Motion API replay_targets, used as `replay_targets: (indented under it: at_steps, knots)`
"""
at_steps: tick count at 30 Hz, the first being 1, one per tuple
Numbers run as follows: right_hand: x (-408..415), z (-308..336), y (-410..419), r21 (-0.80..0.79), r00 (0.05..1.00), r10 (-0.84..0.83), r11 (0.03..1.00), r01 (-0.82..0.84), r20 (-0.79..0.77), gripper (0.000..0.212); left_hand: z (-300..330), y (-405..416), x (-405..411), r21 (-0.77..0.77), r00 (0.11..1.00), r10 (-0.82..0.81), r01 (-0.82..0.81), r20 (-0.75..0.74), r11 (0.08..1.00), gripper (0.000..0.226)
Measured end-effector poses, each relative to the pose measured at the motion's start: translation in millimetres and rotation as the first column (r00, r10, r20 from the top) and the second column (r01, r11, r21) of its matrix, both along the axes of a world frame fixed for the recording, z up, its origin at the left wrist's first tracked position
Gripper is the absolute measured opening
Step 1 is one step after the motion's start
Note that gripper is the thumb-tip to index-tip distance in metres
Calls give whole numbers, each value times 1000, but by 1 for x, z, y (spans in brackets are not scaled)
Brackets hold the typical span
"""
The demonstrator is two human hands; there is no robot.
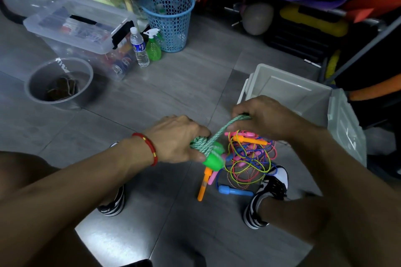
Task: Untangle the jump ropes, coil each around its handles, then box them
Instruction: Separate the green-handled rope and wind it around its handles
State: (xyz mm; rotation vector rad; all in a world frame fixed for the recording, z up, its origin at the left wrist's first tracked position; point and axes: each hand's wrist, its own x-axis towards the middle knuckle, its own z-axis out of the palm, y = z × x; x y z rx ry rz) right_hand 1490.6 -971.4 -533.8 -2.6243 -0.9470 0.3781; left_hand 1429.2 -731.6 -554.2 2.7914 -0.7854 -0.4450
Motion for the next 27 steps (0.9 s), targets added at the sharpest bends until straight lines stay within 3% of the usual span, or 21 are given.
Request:
replay_targets:
  at_steps: [5, 10, 15, 20, 24, 27]
  knots:
    - [15, -17, -38, 149, 890, -39, 982, 119, -453, 13, -3, 17, -3, -45, 995, -56, 53, -83, 998, 48]
    - [21, -29, -63, 225, 836, -183, 914, 339, -518, 20, -4, 29, -8, -105, 977, -114, 96, -182, 990, 42]
    - [17, -37, -76, 285, 743, -242, 815, 505, -624, 10, 5, 36, -9, -270, 948, -116, 33, -298, 962, 38]
    - [18, -36, -83, 336, 673, -271, 703, 627, -689, 23, 8, 50, -4, -235, 947, -82, 7, -311, 972, 35]
    - [16, -35, -81, 359, 641, -367, 596, 718, -674, 16, 7, 53, -1, -290, 939, -56, -48, -339, 956, 38]
    - [14, -35, -77, 284, 539, -400, 541, 791, -741, 17, 2, 55, 1, -263, 945, -52, -37, -323, 964, 37]
